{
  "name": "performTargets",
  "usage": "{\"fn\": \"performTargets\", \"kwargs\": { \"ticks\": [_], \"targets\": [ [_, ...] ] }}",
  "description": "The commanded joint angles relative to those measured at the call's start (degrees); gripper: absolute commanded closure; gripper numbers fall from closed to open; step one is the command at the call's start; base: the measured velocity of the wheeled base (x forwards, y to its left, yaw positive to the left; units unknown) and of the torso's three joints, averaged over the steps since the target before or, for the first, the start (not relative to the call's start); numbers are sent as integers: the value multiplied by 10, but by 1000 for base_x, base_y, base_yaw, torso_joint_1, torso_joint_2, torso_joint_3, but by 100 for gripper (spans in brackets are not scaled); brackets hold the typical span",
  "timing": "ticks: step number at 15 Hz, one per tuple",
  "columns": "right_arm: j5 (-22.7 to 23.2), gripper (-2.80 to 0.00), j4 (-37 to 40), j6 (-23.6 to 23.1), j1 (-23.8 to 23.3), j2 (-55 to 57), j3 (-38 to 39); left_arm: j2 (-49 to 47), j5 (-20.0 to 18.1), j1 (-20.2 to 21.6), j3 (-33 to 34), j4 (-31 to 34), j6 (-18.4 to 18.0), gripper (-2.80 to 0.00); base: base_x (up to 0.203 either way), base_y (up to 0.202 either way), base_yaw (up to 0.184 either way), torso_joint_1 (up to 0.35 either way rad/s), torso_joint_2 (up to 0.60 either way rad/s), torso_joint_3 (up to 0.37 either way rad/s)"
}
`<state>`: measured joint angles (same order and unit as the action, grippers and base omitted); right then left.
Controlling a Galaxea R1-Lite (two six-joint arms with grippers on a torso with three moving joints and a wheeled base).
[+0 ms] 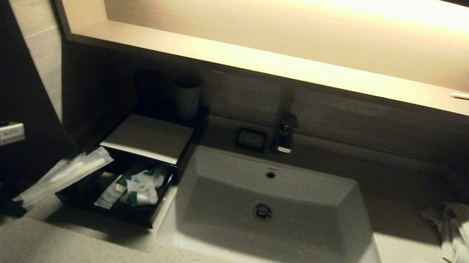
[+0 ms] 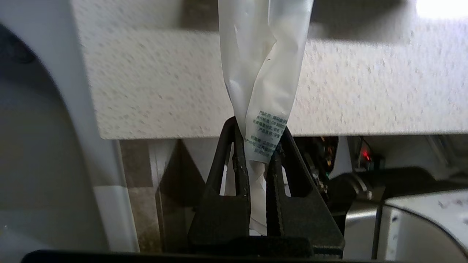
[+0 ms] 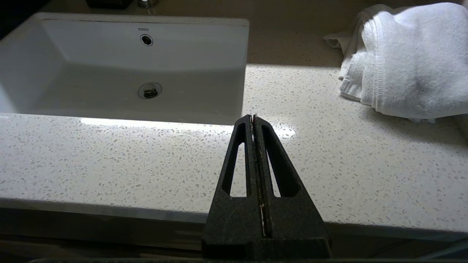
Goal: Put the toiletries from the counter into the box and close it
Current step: Place the bathroom toiletry into the drawer
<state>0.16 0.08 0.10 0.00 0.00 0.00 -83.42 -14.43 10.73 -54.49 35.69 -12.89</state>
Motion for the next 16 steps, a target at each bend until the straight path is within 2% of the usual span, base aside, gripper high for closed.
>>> {"fn": "performTargets", "kwargs": {
  "ticks": [1,3,8,10,16],
  "targets": [
    [0,0,0,0,0,0,0,-17,4,-8,-22,5,9,0,0,0,0,0,0,0],
    [0,0,0,0,0,0,0,-36,4,-17,-44,18,15,0,0,0,0,0,0,0],
    [0,0,0,0,0,0,0,-86,7,-75,-99,57,72,0,0,0,0,0,0,0],
    [0,0,0,0,0,0,0,-95,8,-82,-112,84,73,0,0,0,0,0,0,0],
    [0,0,0,0,0,0,0,-137,34,-83,-133,83,81,0,0,0,0,0,0,0]
  ]
}}
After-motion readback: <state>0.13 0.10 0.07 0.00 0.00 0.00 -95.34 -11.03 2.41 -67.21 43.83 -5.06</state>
